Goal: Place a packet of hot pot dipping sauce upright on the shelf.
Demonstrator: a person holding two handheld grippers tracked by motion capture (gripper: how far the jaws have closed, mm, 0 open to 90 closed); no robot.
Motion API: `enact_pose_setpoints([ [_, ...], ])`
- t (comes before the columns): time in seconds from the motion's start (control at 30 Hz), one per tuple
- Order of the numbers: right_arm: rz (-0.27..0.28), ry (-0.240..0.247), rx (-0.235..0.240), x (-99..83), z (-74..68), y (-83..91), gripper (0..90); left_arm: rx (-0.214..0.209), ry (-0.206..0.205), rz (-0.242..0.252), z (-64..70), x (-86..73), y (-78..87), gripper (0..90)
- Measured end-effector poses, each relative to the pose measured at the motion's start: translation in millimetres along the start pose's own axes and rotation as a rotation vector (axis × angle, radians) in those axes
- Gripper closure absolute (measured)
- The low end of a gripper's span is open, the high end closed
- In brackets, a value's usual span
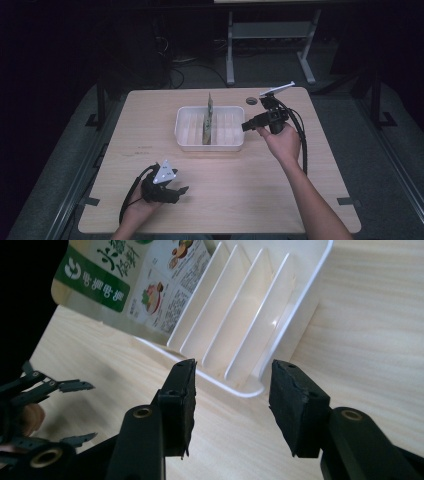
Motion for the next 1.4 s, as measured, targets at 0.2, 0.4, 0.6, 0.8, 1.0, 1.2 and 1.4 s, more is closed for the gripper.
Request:
enact_pose_setpoints([
  [0.2,-0.002,-0.006,0.014,-13.3,3.5,3.0,52.5,0.001,-0.001,0.003,0.3,0.3,-0.2,29.3],
  [0.4,-0.007,0.0,0.017,-28.6,9.7,4.4,52.2,0.003,-0.002,0.001,-0.1,0.0,-0.7,29.1],
  [0.6,-0.014,-0.007,0.018,-41.7,15.8,3.4,52.0,0.005,-0.002,0.002,-0.6,0.0,-0.6,29.0],
  [0.8,-0.026,-0.003,0.017,-54.2,19.4,2.6,51.7,0.006,-0.002,0.002,-0.8,0.1,-0.8,28.9],
  [1.0,-0.026,0.001,0.02,-65.5,21.5,2.5,51.4,0.009,-0.003,0.003,-1.1,0.1,-0.7,28.9],
  [1.2,-0.031,0.004,0.023,-76.3,23.7,1.4,51.1,0.012,-0.002,0.005,-1.4,0.3,-0.3,28.9],
  [1.4,-0.044,0.003,0.027,-90.4,26.8,-0.6,50.9,0.016,-0.001,0.007,-2.1,0.3,0.1,28.8],
])
Point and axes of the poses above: each handheld gripper's, and its own axes: y roughly backward along the jaws, x roughly out of its top, z roughly to its right, the point moved 7 cm from there along -y, roughly forward along the jaws, and after that the axes turned 3 degrees about z, right-handed, at the moved point
